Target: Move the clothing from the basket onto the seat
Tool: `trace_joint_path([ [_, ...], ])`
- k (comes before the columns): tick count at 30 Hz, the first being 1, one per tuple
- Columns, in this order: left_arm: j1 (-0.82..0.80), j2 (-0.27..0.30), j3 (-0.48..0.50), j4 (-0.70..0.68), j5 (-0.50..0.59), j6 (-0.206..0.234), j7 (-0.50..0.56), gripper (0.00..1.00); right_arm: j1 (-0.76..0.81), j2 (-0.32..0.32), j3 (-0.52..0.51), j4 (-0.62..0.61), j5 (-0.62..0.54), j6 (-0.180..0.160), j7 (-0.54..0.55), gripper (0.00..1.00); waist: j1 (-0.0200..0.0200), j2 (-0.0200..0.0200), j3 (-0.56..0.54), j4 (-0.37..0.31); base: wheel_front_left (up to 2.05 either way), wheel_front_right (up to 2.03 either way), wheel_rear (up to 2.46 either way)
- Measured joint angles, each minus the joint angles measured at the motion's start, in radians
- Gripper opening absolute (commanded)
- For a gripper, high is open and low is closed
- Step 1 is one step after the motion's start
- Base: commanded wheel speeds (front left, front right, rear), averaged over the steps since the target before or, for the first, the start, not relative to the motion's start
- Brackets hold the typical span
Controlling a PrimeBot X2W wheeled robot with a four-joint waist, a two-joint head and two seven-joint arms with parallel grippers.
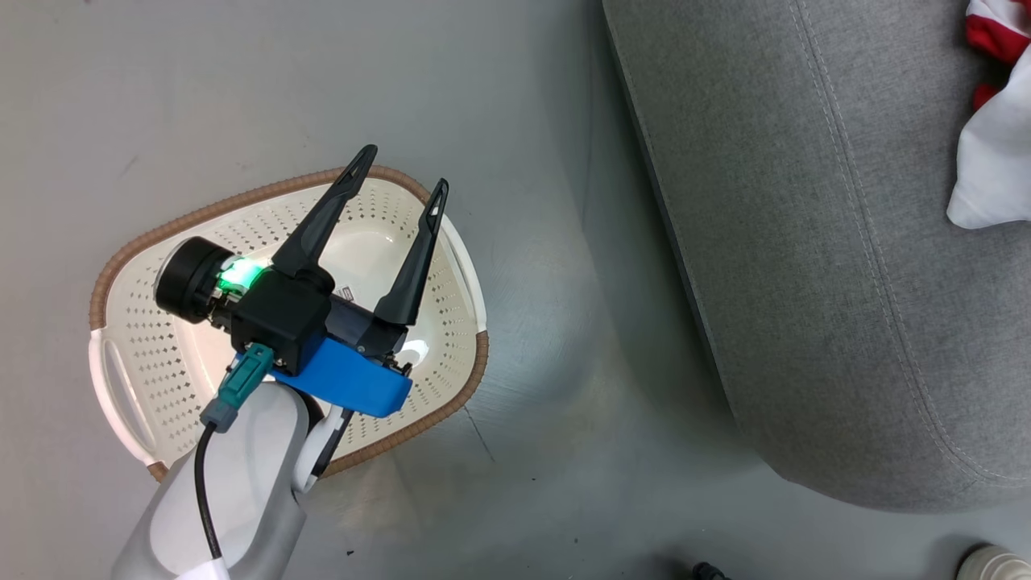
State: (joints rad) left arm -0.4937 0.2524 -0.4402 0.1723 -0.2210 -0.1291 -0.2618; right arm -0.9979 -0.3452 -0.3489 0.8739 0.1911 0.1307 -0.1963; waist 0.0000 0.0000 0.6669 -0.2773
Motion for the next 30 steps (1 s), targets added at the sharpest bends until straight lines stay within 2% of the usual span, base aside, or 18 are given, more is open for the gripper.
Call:
trace_joint_path([
  [1,0.0,0.0,0.0,0.0,0.0,0.0,0.0,1.0,0.0,-0.001,0.002,0.003,0.002,0.0,-0.002,1.0,0.0,0.0,-0.001,0.0,0.0,0.0,0.0],
  [11,0.003,-0.006,0.006,0.012,-0.005,0.0,0.0,1.0,-0.002,-0.002,0.011,0.023,0.012,0.0,-0.014,1.0,0.0,0.0,-0.024,-0.002,0.0,0.0,0.0],
  [17,0.012,-0.036,0.006,0.022,-0.016,0.0,0.0,1.0,0.021,-0.002,0.019,0.025,0.008,0.0,-0.022,1.0,0.0,0.0,-0.067,0.004,0.0,0.0,0.0],
  [24,0.073,-0.084,0.015,0.05,-0.061,0.0,0.0,1.0,0.131,-0.001,0.073,-0.007,-0.015,0.0,-0.01,1.0,-0.0001,0.0,-0.185,0.026,0.0,0.0,0.0],
  [30,0.163,-0.13,0.073,0.069,-0.086,0.0,0.0,1.0,0.247,0.004,0.119,-0.092,-0.04,0.0,0.02,1.0,-0.0001,0.0,-0.304,0.051,0.0,0.0,0.0],
])
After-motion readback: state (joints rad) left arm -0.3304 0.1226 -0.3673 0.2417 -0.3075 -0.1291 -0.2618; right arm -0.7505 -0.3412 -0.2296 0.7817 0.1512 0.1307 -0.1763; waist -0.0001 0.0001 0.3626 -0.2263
